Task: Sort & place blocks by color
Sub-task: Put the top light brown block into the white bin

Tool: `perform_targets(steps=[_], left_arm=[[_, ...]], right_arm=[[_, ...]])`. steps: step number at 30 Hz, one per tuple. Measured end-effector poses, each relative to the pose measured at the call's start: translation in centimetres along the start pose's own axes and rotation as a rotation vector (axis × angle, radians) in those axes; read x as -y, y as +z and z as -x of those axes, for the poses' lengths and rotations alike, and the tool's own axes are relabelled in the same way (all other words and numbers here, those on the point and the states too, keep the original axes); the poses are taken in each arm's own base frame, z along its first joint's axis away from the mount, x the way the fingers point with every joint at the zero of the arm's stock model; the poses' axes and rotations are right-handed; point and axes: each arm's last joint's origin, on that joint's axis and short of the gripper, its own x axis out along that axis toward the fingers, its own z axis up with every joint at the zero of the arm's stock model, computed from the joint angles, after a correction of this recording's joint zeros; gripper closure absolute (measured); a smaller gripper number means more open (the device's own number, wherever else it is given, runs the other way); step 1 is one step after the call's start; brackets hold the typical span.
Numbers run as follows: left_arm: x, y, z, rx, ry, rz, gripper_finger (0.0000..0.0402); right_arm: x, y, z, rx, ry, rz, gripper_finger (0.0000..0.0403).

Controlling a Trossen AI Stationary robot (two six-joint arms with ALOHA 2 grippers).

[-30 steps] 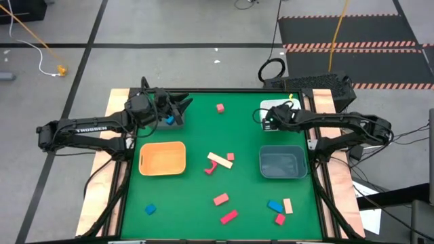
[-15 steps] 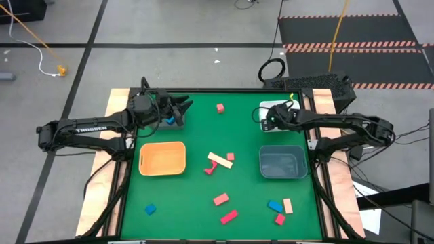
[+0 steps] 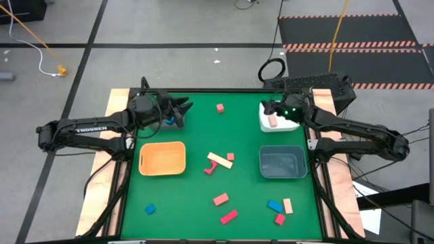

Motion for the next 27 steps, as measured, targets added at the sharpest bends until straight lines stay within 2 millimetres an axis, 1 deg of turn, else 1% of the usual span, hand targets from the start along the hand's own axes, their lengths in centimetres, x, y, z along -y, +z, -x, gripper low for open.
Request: perform_targets(steps=[3,5,7,10,14,18,20,24,27], left_arm=[[0.0,-0.1,0.0,-0.013,0.004,-0.038,0.0229],[0.0,-0.1,0.0,-0.015,0.004,-0.052,0.0229],[0.0,-0.1,0.0,-0.015,0.004,-0.059,0.0229],[0.0,-0.1,0.0,-0.015,0.004,-0.059,0.0229],[0.0,-0.1,0.0,-0.015,0.004,-0.058,0.0229],[0.0,-0.1,0.0,-0.015,0.004,-0.059,0.0229],[0.0,-0.1,0.0,-0.015,0.004,-0.059,0.0229],[0.0,-0.2,0.0,-0.016,0.004,-0.059,0.0229],[-0.1,-0.2,0.0,-0.023,0.005,-0.061,0.0229]], right_arm=[[-2.1,0.9,0.4,0.103,0.203,0.020,0.0147],[-3.4,1.0,0.6,0.149,0.328,0.038,0.0147],[-4.6,0.9,0.9,0.184,0.430,0.058,0.0147],[-6.0,0.2,1.1,0.206,0.526,0.086,0.0147],[-7.1,-1.3,0.8,0.171,0.581,0.105,0.0147],[-8.0,-2.7,0.4,0.139,0.579,0.116,0.0147],[-9.0,-2.9,0.3,0.140,0.585,0.138,0.0147],[-11.3,-2.8,0.3,0.149,0.613,0.226,0.0147],[-12.7,-2.8,0.0,0.105,0.581,0.298,0.0147]])
